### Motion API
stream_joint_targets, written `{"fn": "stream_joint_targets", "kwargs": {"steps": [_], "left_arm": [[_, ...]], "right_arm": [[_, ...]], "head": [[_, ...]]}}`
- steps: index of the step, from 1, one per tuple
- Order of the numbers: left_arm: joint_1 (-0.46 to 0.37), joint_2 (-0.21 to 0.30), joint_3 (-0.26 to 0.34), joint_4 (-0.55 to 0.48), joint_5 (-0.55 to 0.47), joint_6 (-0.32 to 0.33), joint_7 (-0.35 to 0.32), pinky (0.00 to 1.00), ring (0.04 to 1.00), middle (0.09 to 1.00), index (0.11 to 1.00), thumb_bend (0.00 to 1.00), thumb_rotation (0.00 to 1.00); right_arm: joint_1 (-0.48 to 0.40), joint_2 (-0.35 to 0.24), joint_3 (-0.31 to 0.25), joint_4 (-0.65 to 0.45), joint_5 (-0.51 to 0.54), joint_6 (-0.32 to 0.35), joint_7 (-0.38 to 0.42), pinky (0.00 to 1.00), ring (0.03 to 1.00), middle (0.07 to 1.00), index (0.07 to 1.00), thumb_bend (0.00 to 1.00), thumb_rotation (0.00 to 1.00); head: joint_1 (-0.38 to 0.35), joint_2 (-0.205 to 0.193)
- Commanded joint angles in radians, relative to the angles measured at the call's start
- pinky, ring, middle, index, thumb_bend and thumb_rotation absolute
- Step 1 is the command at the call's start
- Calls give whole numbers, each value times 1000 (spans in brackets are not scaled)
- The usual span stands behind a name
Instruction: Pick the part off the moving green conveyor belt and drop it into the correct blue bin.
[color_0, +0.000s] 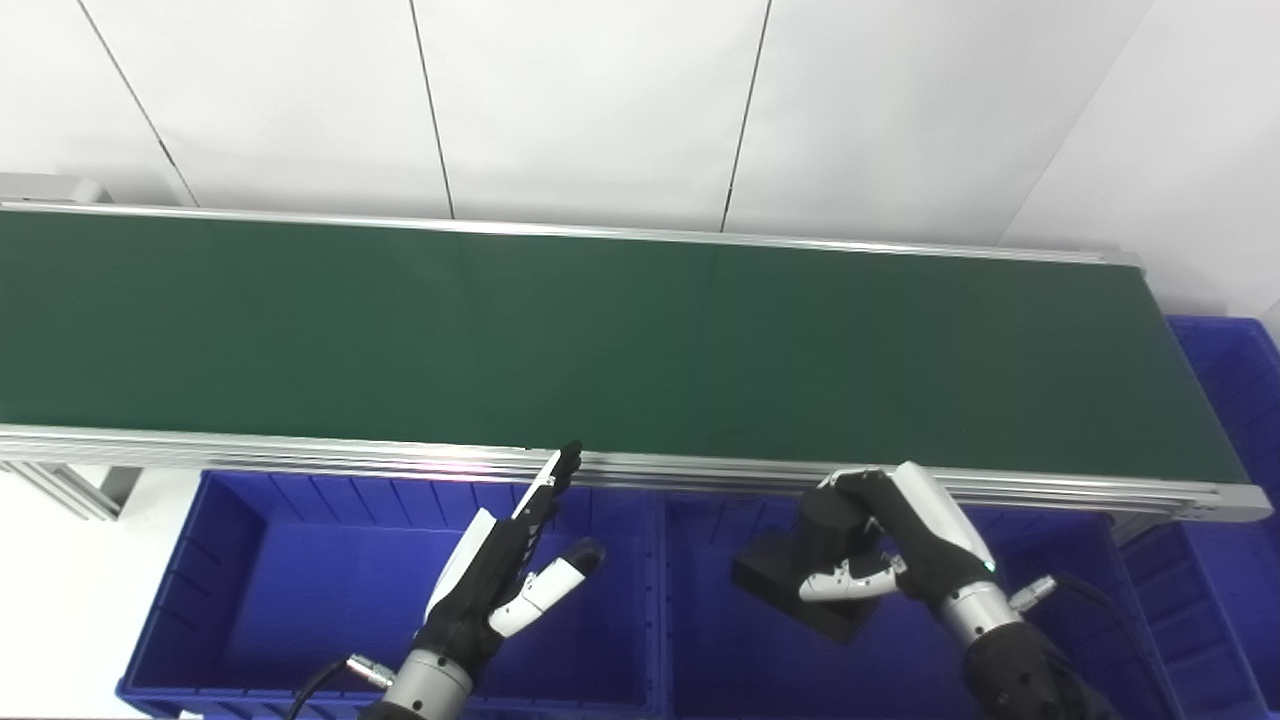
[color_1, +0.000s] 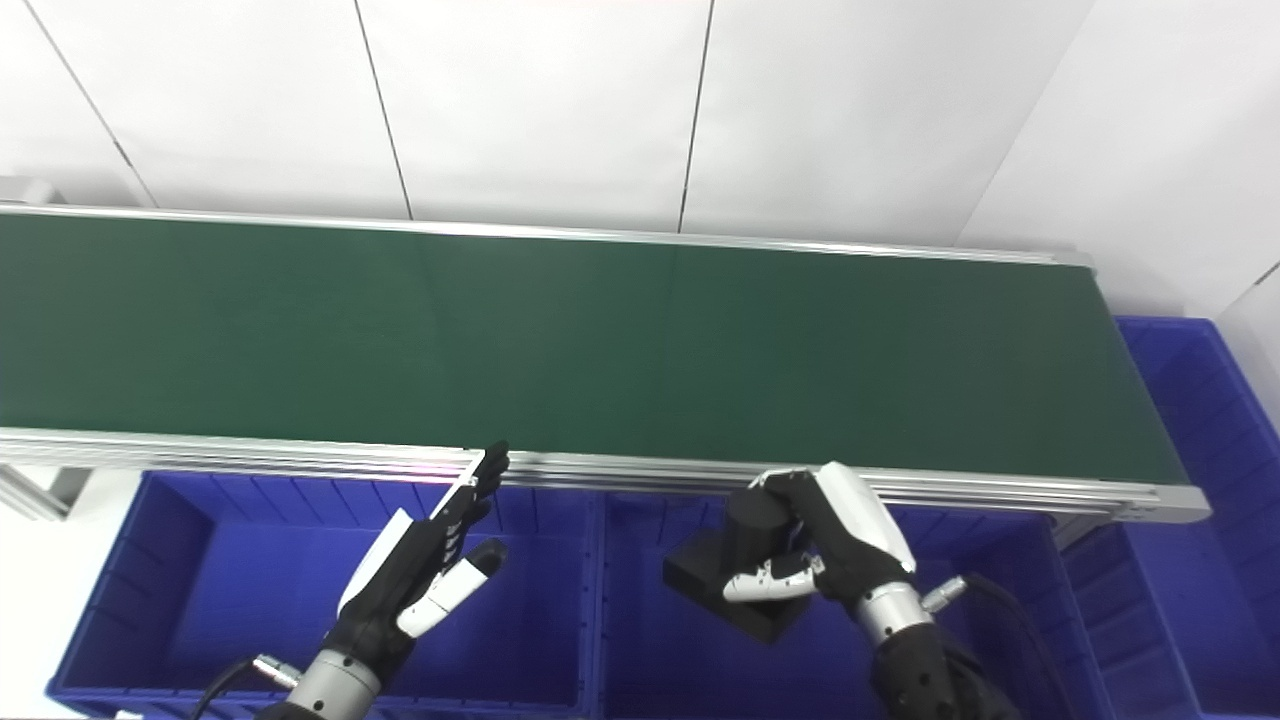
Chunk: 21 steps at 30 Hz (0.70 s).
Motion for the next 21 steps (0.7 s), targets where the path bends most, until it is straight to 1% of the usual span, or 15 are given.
{"fn": "stream_joint_targets", "kwargs": {"steps": [1,4,6,7,9,11,12,13,14,15,16,18,19,20,21], "left_arm": [[-4,1,-3,-31,7,-11,5,1000,1000,1000,1000,733,912],[-4,2,-2,-27,3,-22,6,1000,1000,1000,1000,723,907],[-5,2,-2,-27,1,-20,4,1000,1000,1000,1000,725,907],[-5,1,-2,-29,0,-15,3,1000,1000,1000,1000,730,907],[-5,1,-2,-32,1,-11,3,1000,1000,1000,1000,731,907],[-6,1,-2,-31,3,-13,4,1000,1000,1000,1000,731,907],[-6,1,-2,-30,3,-14,5,1000,1000,1000,1000,732,907],[-6,1,-2,-30,4,-13,5,1000,1000,1000,1000,733,906],[-7,1,-2,-30,4,-13,5,1000,1000,1000,1000,733,905],[-7,1,-1,-30,3,-12,4,1000,1000,1000,1000,733,904],[-7,2,-1,-28,3,-14,4,1000,1000,1000,1000,731,902],[-7,4,-1,-26,1,-18,3,1000,1000,1000,1000,723,898],[-7,4,0,-26,0,-19,3,1000,1000,1000,1000,724,897],[-7,5,0,-26,1,-16,3,1000,1000,1000,1000,724,897],[-8,5,1,-26,1,-14,3,1000,1000,1000,1000,734,899]], "right_arm": [[-23,-19,21,2,-51,13,13,302,381,469,522,514,0],[-35,-12,57,26,-104,55,42,260,370,446,529,511,0],[-47,-10,81,52,-133,68,58,279,370,458,531,510,0],[-52,-10,91,65,-143,66,64,341,394,484,521,512,0],[-62,-14,113,84,-167,63,79,392,407,503,518,513,0],[-71,-23,136,94,-194,64,100,468,433,540,502,511,0],[-77,-30,152,100,-212,65,117,569,607,673,500,511,61],[-81,-34,164,102,-226,68,132,640,710,750,498,511,94],[-86,-37,175,105,-237,77,153,692,780,804,652,587,56],[-90,-40,184,106,-245,84,173,700,834,865,788,647,93],[-93,-41,191,105,-249,89,194,714,852,879,819,663,110],[-98,-48,205,100,-267,93,229,773,901,916,890,713,167],[-99,-50,208,98,-274,94,237,809,922,932,918,742,197],[-97,-51,211,94,-282,87,234,818,928,936,925,750,205],[-95,-50,211,91,-287,81,231,883,967,967,948,779,248]], "head": [[-2,-2],[-5,-2],[-8,-2],[-9,-3],[-11,-2],[-12,-1],[-12,-1],[-12,-1],[-16,-2],[-17,-2],[-19,-3],[-19,-3],[-19,-3],[-23,-4],[-23,-4]]}}
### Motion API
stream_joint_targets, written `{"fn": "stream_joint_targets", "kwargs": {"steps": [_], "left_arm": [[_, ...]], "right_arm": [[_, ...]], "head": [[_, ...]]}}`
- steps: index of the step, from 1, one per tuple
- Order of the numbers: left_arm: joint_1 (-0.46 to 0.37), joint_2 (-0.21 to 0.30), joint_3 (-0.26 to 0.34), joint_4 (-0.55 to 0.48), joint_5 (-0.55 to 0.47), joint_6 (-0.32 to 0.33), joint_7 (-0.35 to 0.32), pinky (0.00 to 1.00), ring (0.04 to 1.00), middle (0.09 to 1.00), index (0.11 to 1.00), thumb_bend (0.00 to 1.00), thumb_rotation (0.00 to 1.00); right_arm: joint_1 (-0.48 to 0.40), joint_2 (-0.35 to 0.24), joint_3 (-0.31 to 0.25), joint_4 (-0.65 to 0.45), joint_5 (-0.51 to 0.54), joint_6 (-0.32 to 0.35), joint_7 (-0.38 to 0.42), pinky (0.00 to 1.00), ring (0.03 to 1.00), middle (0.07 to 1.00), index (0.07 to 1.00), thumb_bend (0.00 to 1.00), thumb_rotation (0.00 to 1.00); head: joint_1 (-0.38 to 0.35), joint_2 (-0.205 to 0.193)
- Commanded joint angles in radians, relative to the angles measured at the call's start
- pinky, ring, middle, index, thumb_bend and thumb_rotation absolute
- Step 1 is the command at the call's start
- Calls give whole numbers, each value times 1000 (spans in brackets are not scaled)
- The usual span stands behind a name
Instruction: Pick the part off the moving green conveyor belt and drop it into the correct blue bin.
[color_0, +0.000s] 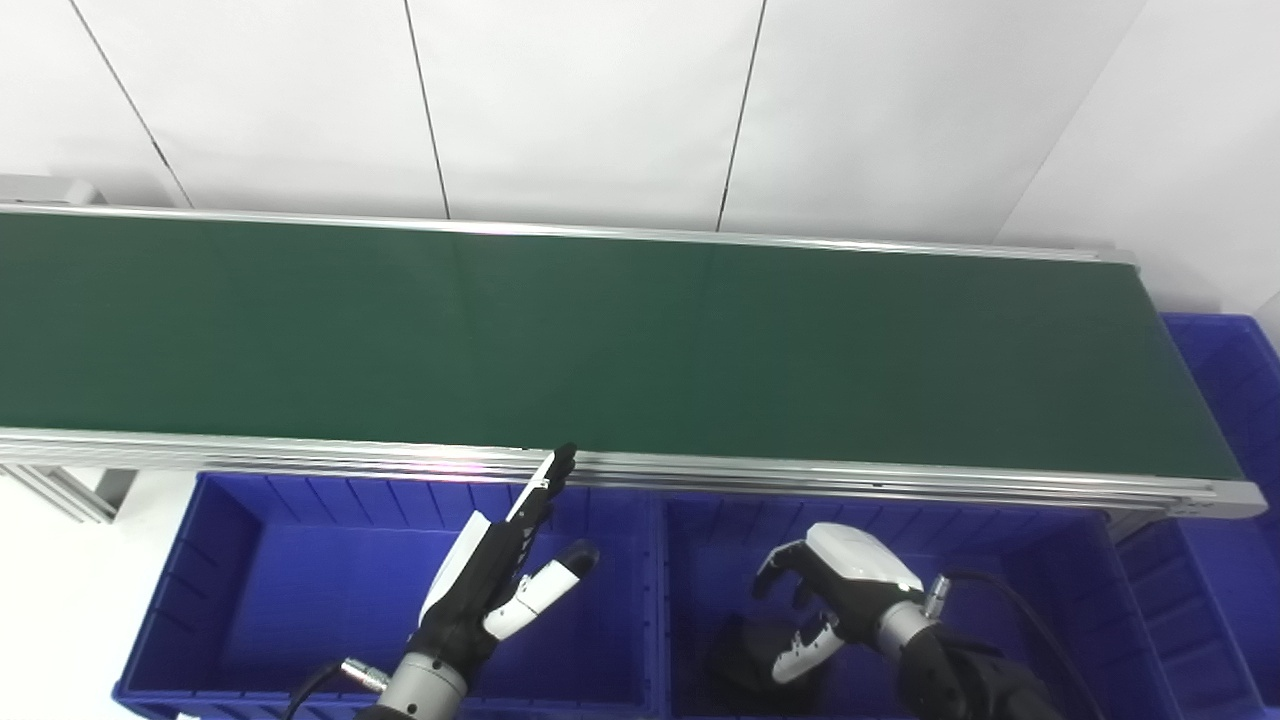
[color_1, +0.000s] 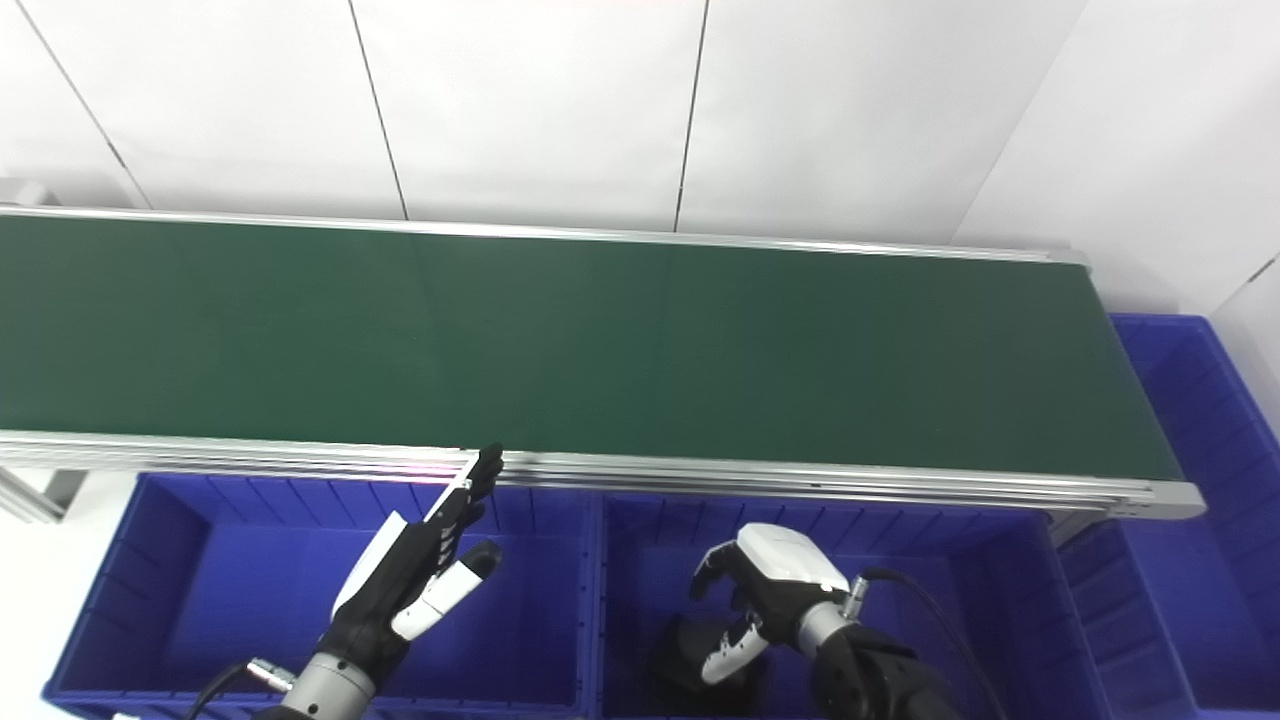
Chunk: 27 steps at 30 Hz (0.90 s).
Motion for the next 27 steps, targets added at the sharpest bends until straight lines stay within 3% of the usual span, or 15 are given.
{"fn": "stream_joint_targets", "kwargs": {"steps": [1,7,13,16,19,22,24,27], "left_arm": [[-10,4,0,-25,2,-15,3,1000,1000,1000,1000,738,901],[-12,8,1,-17,2,-28,4,1000,1000,1000,1000,722,898],[-4,11,3,-17,-11,-33,0,1000,1000,1000,1000,727,889],[2,14,5,-18,-20,-38,-2,1000,1000,1000,1000,728,881],[6,16,7,-17,-24,-39,-3,1000,1000,1000,1000,731,878],[5,21,9,-10,-30,-49,-5,1000,1000,1000,1000,736,881],[4,23,10,0,-32,-61,-2,1000,1000,1000,1000,737,880],[1,25,11,17,-35,-82,2,1000,1000,1000,1000,740,880]], "right_arm": [[-7,-8,-6,-34,-25,0,-16,915,984,982,963,796,271],[33,23,-47,-70,-32,-19,-102,988,1000,1000,1000,872,368],[119,80,-147,-162,85,-123,-261,970,1000,1000,1000,900,449],[175,136,-212,-211,203,-179,-328,920,985,1000,1000,902,504],[230,182,-248,-256,313,-213,-347,814,965,1000,1000,911,597],[274,204,-259,-282,410,-244,-338,806,961,1000,1000,907,672],[294,211,-264,-279,480,-273,-331,834,960,1000,1000,911,724],[309,219,-278,-261,593,-319,-319,951,987,1000,1000,933,634]], "head": [[1,0],[3,-4],[12,-9],[17,-14],[22,-22],[34,-33],[47,-44],[61,-51]]}}
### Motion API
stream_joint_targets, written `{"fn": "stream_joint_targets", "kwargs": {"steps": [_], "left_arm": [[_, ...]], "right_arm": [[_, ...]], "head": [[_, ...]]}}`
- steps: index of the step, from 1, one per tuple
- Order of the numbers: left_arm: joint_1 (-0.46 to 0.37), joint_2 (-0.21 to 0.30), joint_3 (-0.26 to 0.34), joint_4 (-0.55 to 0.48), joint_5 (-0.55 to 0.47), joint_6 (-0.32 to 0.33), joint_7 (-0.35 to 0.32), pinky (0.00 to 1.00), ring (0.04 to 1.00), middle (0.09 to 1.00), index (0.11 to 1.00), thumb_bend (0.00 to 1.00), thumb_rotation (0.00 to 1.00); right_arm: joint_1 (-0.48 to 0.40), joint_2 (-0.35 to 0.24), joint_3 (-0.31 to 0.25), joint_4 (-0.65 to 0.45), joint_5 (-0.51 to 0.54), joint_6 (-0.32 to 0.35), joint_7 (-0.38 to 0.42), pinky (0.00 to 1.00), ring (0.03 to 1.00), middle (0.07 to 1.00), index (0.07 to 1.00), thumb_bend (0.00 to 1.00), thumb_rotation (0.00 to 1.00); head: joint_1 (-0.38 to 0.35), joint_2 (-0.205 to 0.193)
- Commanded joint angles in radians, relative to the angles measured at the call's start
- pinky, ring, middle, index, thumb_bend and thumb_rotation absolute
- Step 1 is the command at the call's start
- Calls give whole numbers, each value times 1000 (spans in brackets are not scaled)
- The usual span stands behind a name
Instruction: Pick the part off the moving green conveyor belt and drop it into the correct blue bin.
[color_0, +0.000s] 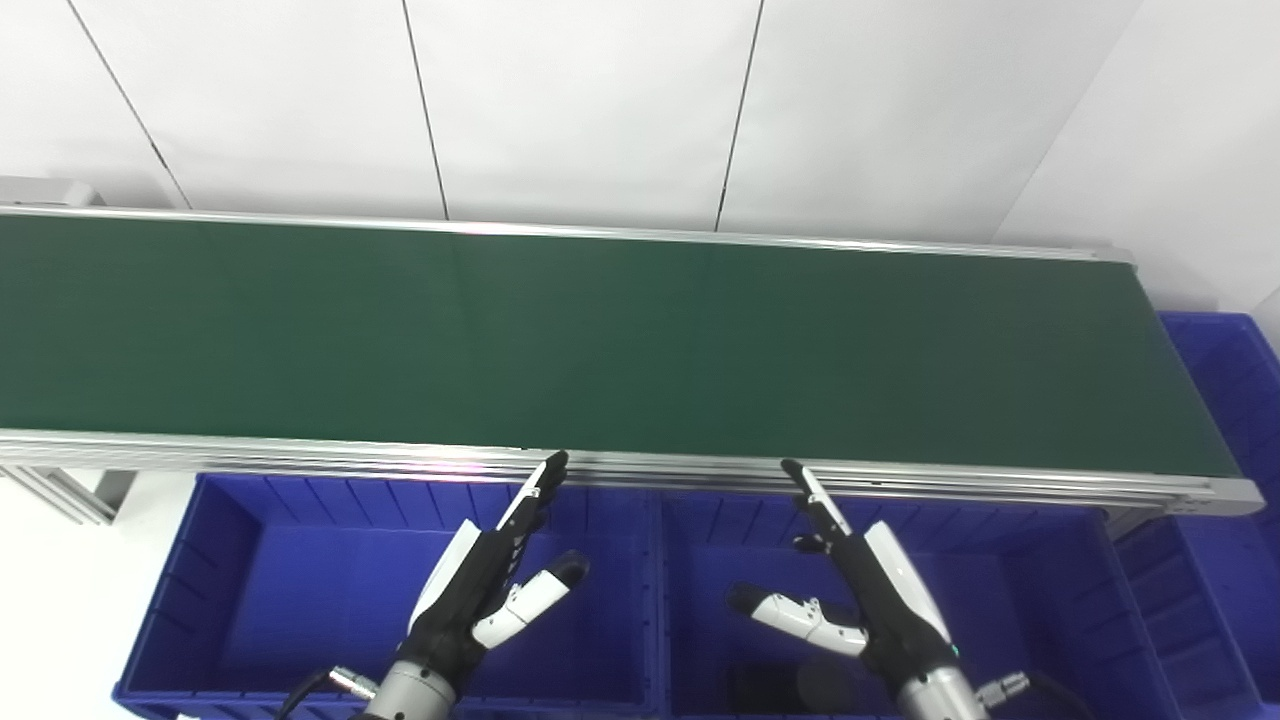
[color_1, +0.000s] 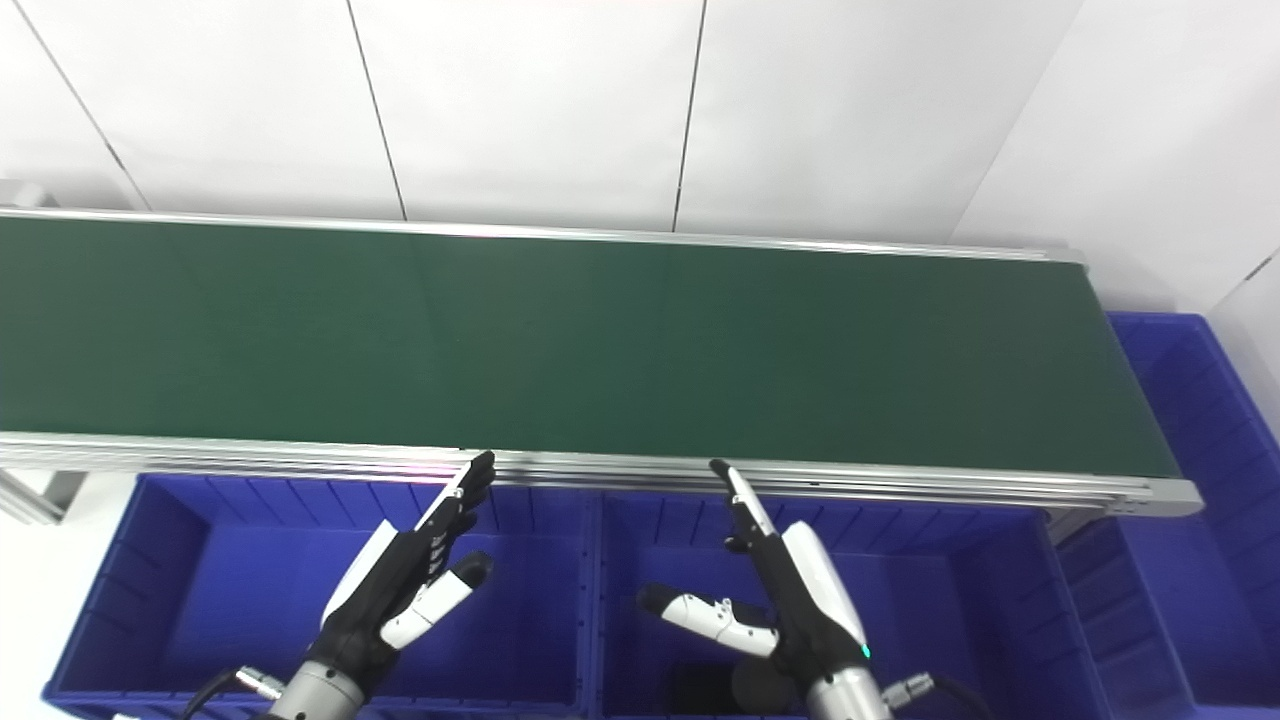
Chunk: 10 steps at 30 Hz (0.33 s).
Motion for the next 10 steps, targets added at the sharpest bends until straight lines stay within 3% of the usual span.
{"fn": "stream_joint_targets", "kwargs": {"steps": [1,4,10], "left_arm": [[-9,-3,1,-11,-8,-55,11,1000,1000,1000,1000,740,882],[-10,-4,6,-5,-7,-67,14,1000,1000,1000,1000,745,892],[-11,-2,17,-1,-11,-77,15,1000,1000,1000,1000,749,903]], "right_arm": [[-6,11,-20,-10,92,-81,5,980,995,1000,1000,944,599],[-4,19,-30,3,168,-88,14,998,1000,1000,1000,957,548],[-6,17,-23,30,200,-104,18,974,988,995,1000,949,547]], "head": [[7,-2],[12,-4],[8,-12]]}}
